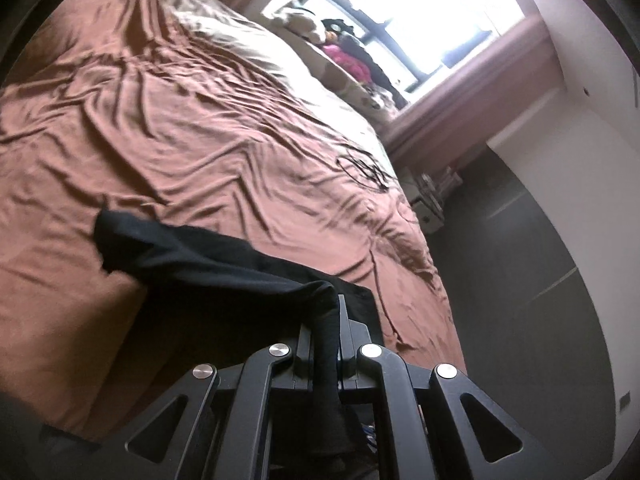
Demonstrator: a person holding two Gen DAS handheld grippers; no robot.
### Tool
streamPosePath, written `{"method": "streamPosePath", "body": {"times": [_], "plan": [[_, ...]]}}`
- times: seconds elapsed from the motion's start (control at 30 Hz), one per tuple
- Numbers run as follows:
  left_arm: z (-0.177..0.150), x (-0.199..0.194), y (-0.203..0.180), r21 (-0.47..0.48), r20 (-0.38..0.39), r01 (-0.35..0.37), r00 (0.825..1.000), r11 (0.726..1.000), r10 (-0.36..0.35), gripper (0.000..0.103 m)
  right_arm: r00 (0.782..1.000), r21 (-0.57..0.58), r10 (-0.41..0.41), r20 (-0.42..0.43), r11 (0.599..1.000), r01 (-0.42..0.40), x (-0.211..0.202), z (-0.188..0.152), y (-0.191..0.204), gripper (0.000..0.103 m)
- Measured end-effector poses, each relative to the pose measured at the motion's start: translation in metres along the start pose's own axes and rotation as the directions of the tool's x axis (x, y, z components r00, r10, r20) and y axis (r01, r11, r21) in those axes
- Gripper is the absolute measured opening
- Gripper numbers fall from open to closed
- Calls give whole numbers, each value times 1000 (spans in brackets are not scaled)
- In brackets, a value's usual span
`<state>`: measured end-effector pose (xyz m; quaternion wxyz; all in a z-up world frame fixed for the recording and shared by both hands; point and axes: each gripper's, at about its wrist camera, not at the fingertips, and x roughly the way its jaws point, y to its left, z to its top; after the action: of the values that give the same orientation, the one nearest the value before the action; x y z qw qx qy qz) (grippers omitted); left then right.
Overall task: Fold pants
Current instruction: 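Lift the pants end with the left gripper while right gripper opens above the pants, then fold the held pants end over the pants with the left gripper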
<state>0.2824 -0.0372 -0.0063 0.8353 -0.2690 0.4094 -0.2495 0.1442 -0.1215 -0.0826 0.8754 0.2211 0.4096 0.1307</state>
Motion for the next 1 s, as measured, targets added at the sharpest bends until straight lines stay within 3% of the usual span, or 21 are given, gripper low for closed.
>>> {"method": "streamPosePath", "body": {"times": [0.07, 0.13, 0.17, 0.2, 0.23, 0.5, 0.73, 1.0], "plan": [[-1, 11, -12, 21, -20, 6, 1000, 1000, -6, 7, 1000, 7, 8, 18, 1000, -8, -9, -1, -5, 11], [-2, 26, -26, 48, -46, 13, 999, 999, -11, 7, 999, 13, 17, 44, 1000, -17, -22, -4, -12, 30], [-3, 32, -31, 56, -57, 18, 998, 998, -15, 7, 998, 14, 16, 64, 1000, -17, -29, -4, -15, 52], [-4, 40, -38, 68, -73, 25, 997, 997, -20, 7, 997, 14, 14, 81, 1000, -15, -36, -6, -18, 67], [-5, 47, -45, 78, -87, 31, 996, 996, -24, 7, 995, 15, 15, 102, 1000, -17, -45, -8, -22, 69], [-25, 104, -86, 137, -199, 74, 979, 988, -45, 7, 985, 90, -14, 175, 996, -2, -91, -22, -63, 69], [-56, 164, -110, 178, -321, 93, 946, 980, -32, 7, 977, 190, -55, 207, 982, 15, -120, -40, -104, 69], [-103, 225, -130, 298, -433, 52, 897, 953, 86, 7, 966, 249, -80, 245, 968, 17, -143, -53, -134, 69]]}}
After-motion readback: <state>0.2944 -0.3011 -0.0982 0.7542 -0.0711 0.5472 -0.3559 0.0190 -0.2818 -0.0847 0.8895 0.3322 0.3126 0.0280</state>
